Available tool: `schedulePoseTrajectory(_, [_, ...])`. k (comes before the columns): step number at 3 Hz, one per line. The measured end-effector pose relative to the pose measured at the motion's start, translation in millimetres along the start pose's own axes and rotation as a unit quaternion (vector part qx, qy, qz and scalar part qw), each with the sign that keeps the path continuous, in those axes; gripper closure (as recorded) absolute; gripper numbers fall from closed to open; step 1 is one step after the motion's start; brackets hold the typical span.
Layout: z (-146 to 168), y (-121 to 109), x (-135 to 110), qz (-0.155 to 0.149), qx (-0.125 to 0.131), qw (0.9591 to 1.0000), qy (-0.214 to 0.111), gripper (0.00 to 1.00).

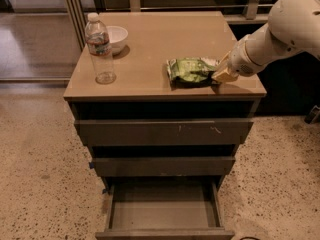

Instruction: Place green jalapeno chip bag into bottom drawer

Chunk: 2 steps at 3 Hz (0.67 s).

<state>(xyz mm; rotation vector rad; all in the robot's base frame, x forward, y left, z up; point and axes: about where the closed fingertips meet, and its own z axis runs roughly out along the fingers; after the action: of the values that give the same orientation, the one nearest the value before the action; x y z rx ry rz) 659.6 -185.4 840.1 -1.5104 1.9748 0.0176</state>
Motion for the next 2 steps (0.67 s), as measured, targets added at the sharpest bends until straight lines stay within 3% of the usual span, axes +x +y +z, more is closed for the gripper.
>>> schedulePoseTrajectory(1, [-26,29,0,-0.016,-0.025,0.9995,-0.011,1.0])
schedulePoseTrajectory(2, [-55,73,12,-0.029,-0.069,0.9972,-0.005,1.0])
